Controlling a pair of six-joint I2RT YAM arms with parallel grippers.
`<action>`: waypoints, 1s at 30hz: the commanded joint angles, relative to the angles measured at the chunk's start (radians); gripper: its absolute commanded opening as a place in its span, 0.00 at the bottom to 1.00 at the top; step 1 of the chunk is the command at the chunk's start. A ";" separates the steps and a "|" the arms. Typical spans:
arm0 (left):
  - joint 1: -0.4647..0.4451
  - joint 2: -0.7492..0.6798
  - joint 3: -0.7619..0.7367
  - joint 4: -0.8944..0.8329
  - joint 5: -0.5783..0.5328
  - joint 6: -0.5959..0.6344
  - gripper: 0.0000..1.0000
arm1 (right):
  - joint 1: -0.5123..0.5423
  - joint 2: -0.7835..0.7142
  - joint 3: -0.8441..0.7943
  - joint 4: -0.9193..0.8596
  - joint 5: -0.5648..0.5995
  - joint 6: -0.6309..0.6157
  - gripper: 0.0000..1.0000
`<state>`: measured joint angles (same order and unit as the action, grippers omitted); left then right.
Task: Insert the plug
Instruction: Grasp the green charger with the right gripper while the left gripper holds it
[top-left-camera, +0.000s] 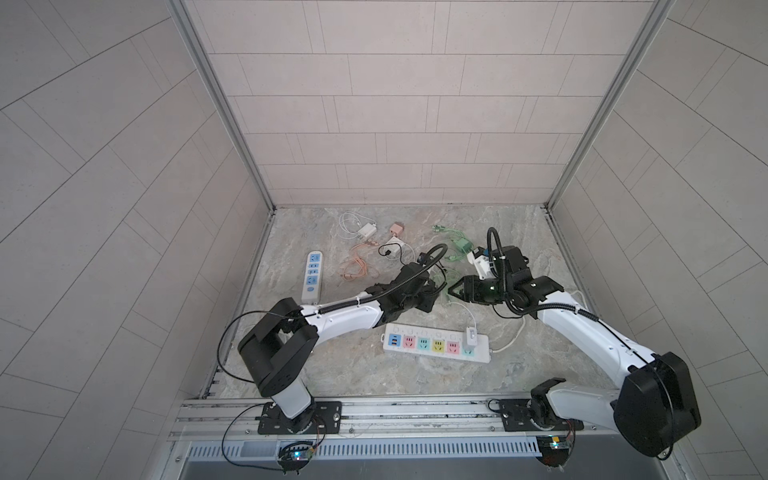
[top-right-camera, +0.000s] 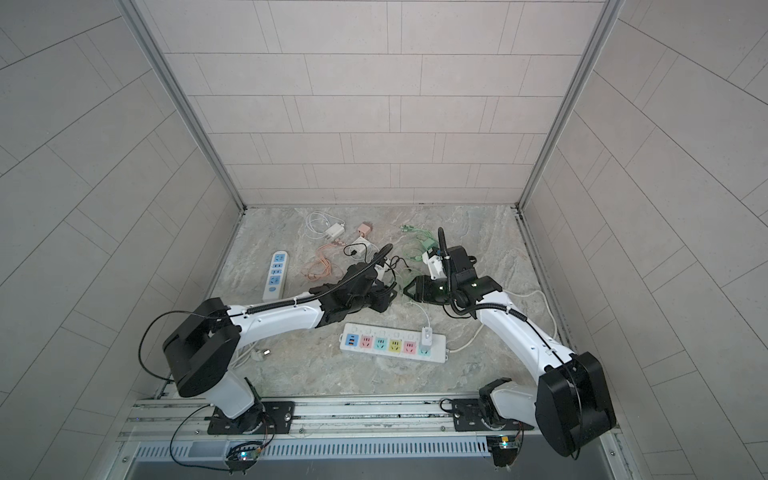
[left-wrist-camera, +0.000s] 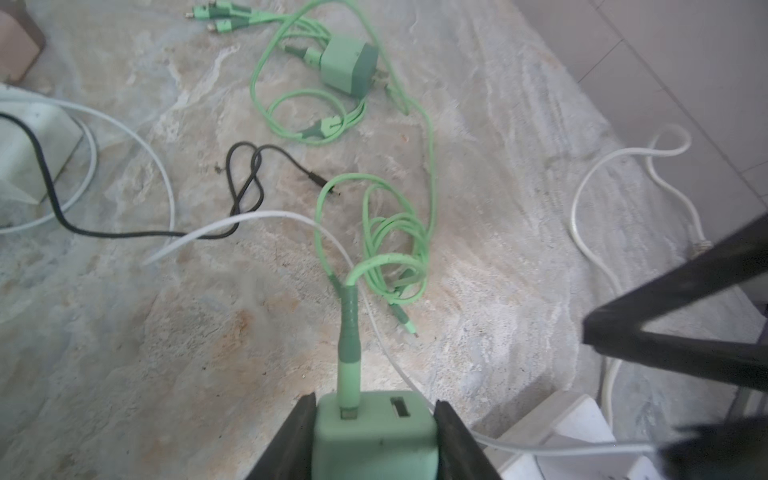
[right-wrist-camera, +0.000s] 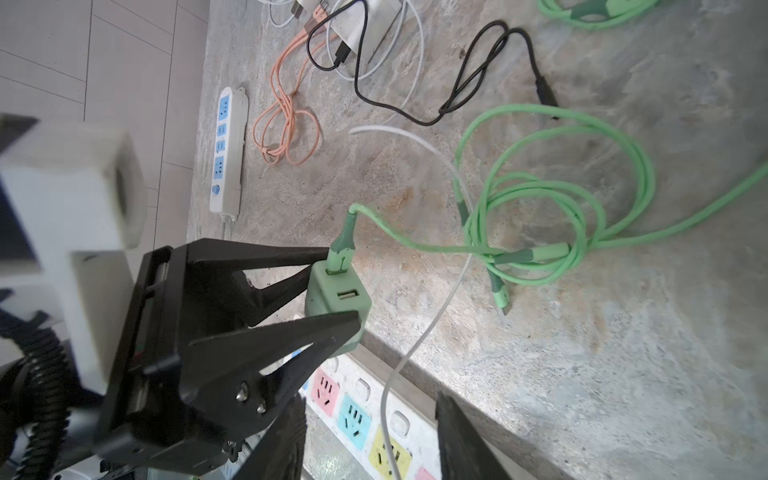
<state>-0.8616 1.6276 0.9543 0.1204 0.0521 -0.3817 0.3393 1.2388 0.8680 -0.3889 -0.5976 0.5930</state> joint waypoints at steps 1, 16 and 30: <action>0.003 -0.041 -0.056 0.162 0.048 0.052 0.35 | 0.006 0.034 0.045 0.033 -0.033 0.036 0.51; 0.002 -0.101 -0.143 0.277 0.153 0.187 0.34 | 0.054 0.160 0.113 -0.026 -0.096 0.000 0.51; 0.000 -0.112 -0.150 0.290 0.172 0.293 0.32 | 0.092 0.217 0.130 -0.062 -0.145 -0.051 0.49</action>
<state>-0.8616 1.5478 0.7998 0.3389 0.2100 -0.1249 0.4088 1.4429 0.9848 -0.4110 -0.7147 0.5739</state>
